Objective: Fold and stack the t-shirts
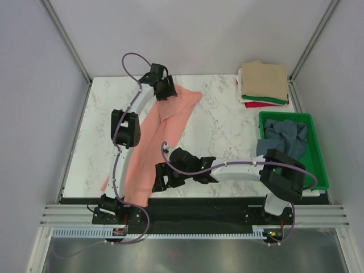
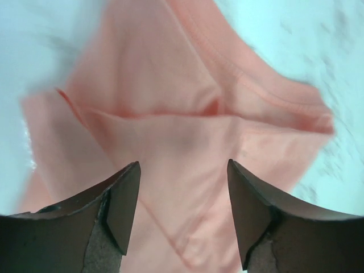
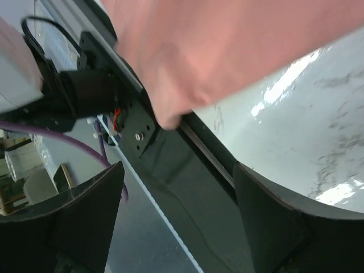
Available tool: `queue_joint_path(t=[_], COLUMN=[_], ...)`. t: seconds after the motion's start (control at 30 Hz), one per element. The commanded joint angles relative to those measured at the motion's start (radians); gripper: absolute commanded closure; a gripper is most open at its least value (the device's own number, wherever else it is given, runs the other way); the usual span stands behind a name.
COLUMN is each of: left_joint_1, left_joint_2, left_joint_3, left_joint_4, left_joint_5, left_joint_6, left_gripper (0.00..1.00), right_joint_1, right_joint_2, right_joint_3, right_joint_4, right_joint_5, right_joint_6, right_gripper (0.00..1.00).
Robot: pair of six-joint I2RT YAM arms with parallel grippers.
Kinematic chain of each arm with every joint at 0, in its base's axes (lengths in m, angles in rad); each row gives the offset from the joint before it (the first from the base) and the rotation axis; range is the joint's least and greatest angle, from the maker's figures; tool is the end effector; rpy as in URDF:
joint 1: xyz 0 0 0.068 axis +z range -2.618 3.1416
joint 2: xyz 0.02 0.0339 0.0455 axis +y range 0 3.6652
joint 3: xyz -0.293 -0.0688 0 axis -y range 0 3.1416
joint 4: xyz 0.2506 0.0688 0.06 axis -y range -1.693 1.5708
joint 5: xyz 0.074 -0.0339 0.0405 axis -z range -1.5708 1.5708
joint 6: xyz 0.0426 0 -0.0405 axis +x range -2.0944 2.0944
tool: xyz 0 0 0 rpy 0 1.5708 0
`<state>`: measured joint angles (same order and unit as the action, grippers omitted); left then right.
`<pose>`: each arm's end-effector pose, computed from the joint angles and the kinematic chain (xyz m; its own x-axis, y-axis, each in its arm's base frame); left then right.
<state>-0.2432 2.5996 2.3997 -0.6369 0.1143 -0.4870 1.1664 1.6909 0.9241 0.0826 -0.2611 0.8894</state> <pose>0.5874 -0.1508 0.1873 -0.7835 -0.2846 -0.5523 -0.0603 0.9196 -0.3883 0.1341 0.3412 0.2009 -0.9076 -0.2136 -0.3614 -0.4159 0.5749 0.7047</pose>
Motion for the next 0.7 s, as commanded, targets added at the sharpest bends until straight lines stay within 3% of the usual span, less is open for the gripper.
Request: queue_joint_path(t=[0.0, 0.17, 0.37, 0.47, 0.67], left_joint_1=[-0.062, -0.022, 0.042, 0.074, 0.076], left_joint_2=[-0.097, -0.327, -0.6, -0.812, -1.254], left_joint_3=[0.076, -0.098, -0.319, -0.488, -1.014], left_joint_4=[-0.074, -0.069, -0.101, -0.132, -0.135], left_joint_5=[0.11, 0.064, 0.004, -0.031, -0.107], left_joint_6=[0.105, 0.119, 0.122, 0.116, 0.085], left_gripper=[0.29, 0.28, 0.29, 0.29, 0.3], right_joint_1=[-0.045, -0.073, -0.247, -0.368, -0.664], right_joint_2=[-0.089, -0.157, -0.157, -0.111, 0.097], right_joint_3=[0.159, 0.185, 0.156, 0.165, 0.296], right_joint_4=[-0.222, -0.351, -0.34, -0.333, -0.258], right_joint_5=[0.117, 0.255, 0.255, 0.283, 0.137], right_joint_6=[-0.088, -0.2, -0.236, -0.267, -0.302], right_gripper=[0.14, 0.11, 0.11, 0.11, 0.11])
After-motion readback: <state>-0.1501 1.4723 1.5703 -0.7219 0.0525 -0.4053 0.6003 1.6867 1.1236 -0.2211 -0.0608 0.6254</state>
